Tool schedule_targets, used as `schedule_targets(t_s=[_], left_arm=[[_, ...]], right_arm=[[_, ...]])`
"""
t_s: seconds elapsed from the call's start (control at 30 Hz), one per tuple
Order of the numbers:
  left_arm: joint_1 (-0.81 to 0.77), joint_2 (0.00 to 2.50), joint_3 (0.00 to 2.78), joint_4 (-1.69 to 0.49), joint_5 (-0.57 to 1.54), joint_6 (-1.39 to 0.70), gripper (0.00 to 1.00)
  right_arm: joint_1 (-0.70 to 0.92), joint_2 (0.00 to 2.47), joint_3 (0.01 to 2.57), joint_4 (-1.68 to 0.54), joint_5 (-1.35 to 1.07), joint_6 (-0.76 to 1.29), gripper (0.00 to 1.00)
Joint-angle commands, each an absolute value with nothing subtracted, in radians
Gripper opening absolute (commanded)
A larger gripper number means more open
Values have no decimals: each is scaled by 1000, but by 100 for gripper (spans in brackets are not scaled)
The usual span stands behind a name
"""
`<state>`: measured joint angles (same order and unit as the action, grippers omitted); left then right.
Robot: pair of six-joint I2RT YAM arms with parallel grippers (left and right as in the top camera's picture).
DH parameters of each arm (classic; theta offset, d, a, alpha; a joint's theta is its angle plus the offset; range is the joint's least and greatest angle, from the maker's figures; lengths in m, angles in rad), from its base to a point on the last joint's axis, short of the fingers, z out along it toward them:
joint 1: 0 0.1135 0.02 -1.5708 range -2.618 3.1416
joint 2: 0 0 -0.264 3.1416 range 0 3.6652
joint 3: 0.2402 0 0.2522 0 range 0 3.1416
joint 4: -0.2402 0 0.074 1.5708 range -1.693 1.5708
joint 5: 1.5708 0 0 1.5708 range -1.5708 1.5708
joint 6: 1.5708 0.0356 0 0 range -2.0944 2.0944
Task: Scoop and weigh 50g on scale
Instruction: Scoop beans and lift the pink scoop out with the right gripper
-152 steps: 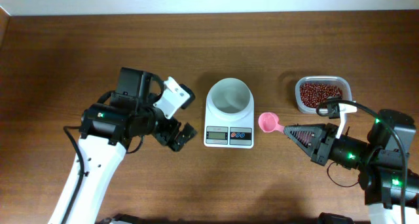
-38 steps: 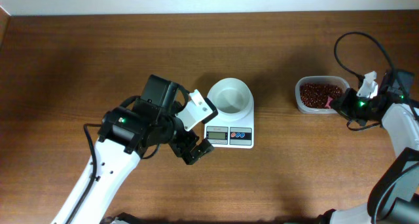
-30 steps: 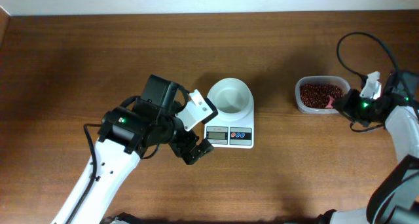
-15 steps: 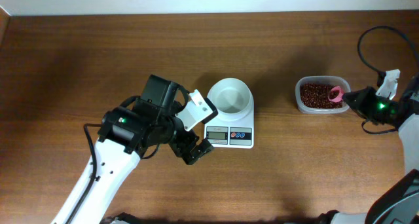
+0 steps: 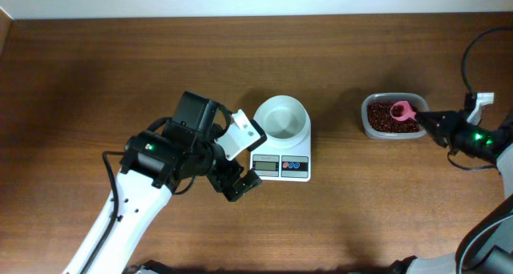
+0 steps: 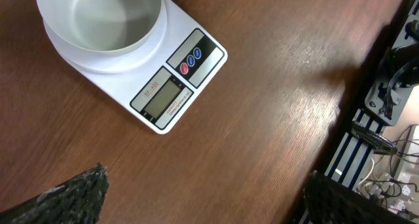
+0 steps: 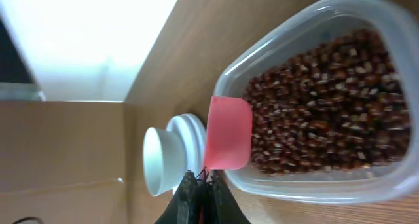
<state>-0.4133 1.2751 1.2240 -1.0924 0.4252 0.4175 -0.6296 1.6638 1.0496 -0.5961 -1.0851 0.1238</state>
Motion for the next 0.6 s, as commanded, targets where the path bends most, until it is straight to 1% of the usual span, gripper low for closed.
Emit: schedule_targets(t_s=[0.0,0.13,0.43,0.5,0.57], left_arm=[[-416,1269,1239,-1091,422,405,99],[-416,1269,1239,-1091,422,405,99],[-416,1269,1239,-1092,422,405,99],[-416,1269,1239,-1092,422,405,99],[-416,1269,1239,-1092,422,405,99]], right_arm=[[-636,1676,1039,-598,-1230,112,4],[-635,1676,1037,-626,-1332,112,4],[-634,1676,1020,-730,-1407,101,4],[-622,1676,1009,-749,-1407,100,4],[-579,1676,991,-775,-1411,57,4]])
